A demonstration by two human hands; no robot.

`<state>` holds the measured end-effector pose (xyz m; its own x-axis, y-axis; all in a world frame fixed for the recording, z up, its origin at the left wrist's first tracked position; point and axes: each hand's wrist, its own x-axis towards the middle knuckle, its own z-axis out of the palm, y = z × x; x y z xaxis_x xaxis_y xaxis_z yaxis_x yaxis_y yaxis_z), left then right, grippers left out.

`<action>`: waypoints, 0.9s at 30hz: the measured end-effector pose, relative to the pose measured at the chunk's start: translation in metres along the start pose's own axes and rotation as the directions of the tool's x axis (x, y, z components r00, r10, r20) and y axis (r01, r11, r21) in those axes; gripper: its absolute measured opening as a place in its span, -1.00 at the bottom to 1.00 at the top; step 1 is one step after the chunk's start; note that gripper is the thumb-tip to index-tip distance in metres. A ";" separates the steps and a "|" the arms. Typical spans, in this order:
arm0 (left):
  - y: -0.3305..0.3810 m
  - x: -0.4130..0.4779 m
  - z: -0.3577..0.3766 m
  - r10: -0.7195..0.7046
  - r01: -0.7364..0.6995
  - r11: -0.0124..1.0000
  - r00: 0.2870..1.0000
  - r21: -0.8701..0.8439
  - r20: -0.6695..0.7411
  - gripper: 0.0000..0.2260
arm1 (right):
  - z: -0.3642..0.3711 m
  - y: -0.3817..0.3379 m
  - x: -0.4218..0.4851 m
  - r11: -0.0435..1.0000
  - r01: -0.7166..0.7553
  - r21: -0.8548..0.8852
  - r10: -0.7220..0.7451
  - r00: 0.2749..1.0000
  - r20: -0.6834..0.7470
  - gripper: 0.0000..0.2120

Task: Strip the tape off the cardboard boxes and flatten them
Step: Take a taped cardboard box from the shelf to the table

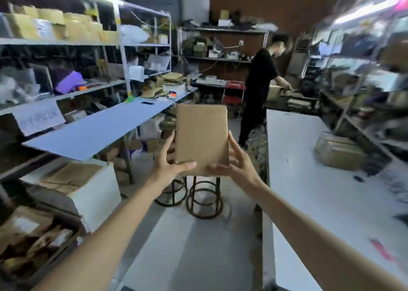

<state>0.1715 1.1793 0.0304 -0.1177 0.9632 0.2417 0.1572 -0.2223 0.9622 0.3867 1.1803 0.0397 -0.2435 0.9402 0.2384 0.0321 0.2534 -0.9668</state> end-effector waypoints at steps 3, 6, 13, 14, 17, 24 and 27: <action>-0.009 0.036 0.009 0.019 -0.017 1.000 0.992 -0.022 0.127 -0.04 | -0.007 0.003 0.016 0.999 -0.021 -0.029 0.018 0.995 -0.095 0.04; -0.019 0.070 0.019 0.017 -0.006 0.999 0.976 -0.049 0.215 -0.03 | -0.017 0.010 0.035 0.996 -0.049 -0.071 0.036 0.983 -0.178 0.05; -0.045 0.166 0.061 0.027 -0.002 0.998 0.934 -0.069 0.357 -0.03 | -0.052 0.043 0.101 0.991 -0.092 -0.101 0.052 0.940 -0.337 0.03; -0.051 0.181 0.068 0.034 -0.014 0.998 0.929 -0.057 0.368 -0.03 | -0.059 0.048 0.112 0.989 -0.094 -0.115 0.048 0.935 -0.351 0.02; -0.061 0.228 0.089 0.053 -0.038 0.998 0.915 -0.046 0.400 -0.05 | -0.080 0.064 0.150 0.988 -0.099 -0.118 0.046 0.920 -0.390 0.02; -0.069 0.341 0.147 0.059 -0.010 0.995 0.867 -0.101 0.495 -0.05 | -0.136 0.075 0.239 0.988 -0.117 -0.098 0.059 0.885 -0.462 0.00; -0.077 0.386 0.174 0.044 0.015 0.994 0.844 -0.106 0.534 -0.04 | -0.157 0.086 0.271 0.988 -0.138 -0.076 0.082 0.860 -0.504 -0.02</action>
<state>0.2843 1.5947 0.0277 0.4309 0.8843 0.1797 0.0507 -0.2226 0.9736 0.4757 1.4924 0.0358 0.2822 0.9437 0.1724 0.1385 0.1378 -0.9807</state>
